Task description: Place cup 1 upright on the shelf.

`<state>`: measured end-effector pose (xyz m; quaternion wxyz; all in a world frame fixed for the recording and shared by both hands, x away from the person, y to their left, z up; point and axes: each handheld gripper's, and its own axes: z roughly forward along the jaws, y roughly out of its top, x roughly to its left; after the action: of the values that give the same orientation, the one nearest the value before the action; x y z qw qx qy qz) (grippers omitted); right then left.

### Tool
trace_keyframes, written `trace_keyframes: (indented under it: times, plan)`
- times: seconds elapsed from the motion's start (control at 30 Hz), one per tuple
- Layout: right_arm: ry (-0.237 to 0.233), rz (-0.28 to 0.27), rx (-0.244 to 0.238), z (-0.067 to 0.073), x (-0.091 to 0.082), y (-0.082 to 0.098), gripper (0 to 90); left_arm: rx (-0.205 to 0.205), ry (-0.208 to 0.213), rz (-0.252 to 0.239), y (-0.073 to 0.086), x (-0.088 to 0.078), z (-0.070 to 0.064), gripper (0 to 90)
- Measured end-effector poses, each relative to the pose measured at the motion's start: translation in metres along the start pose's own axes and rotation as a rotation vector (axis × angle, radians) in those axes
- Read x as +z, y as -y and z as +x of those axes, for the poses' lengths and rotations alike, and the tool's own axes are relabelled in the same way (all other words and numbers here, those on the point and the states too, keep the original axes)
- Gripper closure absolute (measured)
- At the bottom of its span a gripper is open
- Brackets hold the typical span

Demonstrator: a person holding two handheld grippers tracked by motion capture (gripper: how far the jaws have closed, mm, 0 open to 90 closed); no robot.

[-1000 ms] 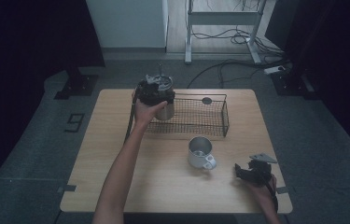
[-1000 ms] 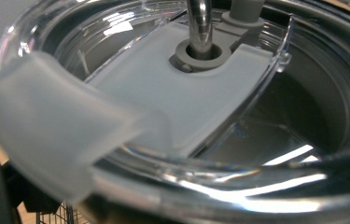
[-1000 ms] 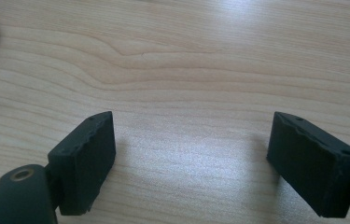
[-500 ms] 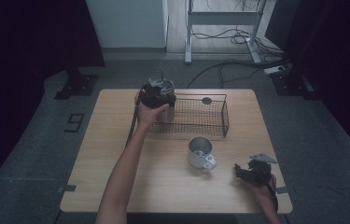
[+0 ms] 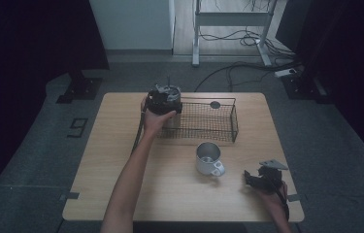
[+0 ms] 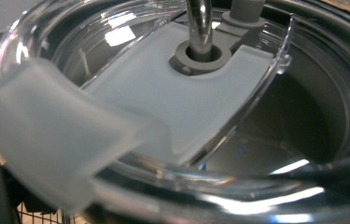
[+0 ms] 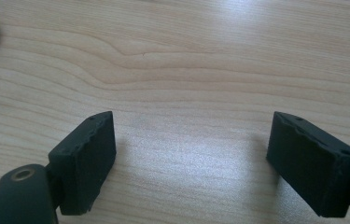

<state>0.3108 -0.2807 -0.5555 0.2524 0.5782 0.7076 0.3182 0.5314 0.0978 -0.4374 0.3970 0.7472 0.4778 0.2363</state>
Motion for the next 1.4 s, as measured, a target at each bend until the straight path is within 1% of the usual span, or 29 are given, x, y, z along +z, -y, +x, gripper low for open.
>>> trace_keyframes:
  times: [0.3,0.4,0.5,0.6,0.63,0.73,0.87,1.03,1.1,1.23,1.4]
  plan:
    - [0.0,0.0,0.0,0.0,0.0,0.0,15.1,-0.001,-0.007,0.019,0.008,0.008,0.0,4.2]
    - [0.0,0.0,0.0,0.0,0.0,0.0,15.1,0.004,-0.013,0.028,0.01,0.011,0.0,4.2]
    - [0.0,0.0,0.0,0.0,0.0,0.0,15.1,-0.004,-0.012,0.033,0.014,0.013,0.001,4.2]
    - [0.0,0.0,0.0,0.0,0.0,0.0,15.1,0.005,-0.017,0.039,0.016,0.015,0.0,4.2]
    - [0.0,0.0,0.0,0.0,0.0,0.0,15.1,0.005,-0.017,0.033,0.017,0.015,0.0,4.2]
    - [0.0,0.0,0.0,0.0,0.0,0.0,15.1,-0.002,-0.011,0.032,0.017,0.015,0.0,4.2]
    - [0.0,0.0,0.0,0.0,0.0,0.0,15.1,0.001,-0.01,0.027,0.02,0.014,0.0,4.1]
    - [0.0,0.0,-0.001,0.0,0.0,0.0,15.2,0.002,-0.01,0.036,0.023,0.011,-0.001,3.6]
    - [0.0,0.0,-0.001,0.0,0.0,0.0,15.2,0.005,-0.011,0.028,0.023,0.01,-0.001,3.1]
    - [0.0,0.0,-0.001,0.0,0.0,0.0,15.2,-0.011,-0.01,0.024,0.023,0.008,-0.002,2.4]
    - [0.0,0.0,-0.001,0.0,0.0,0.0,15.2,-0.012,-0.015,0.015,0.021,0.004,-0.003,1.6]
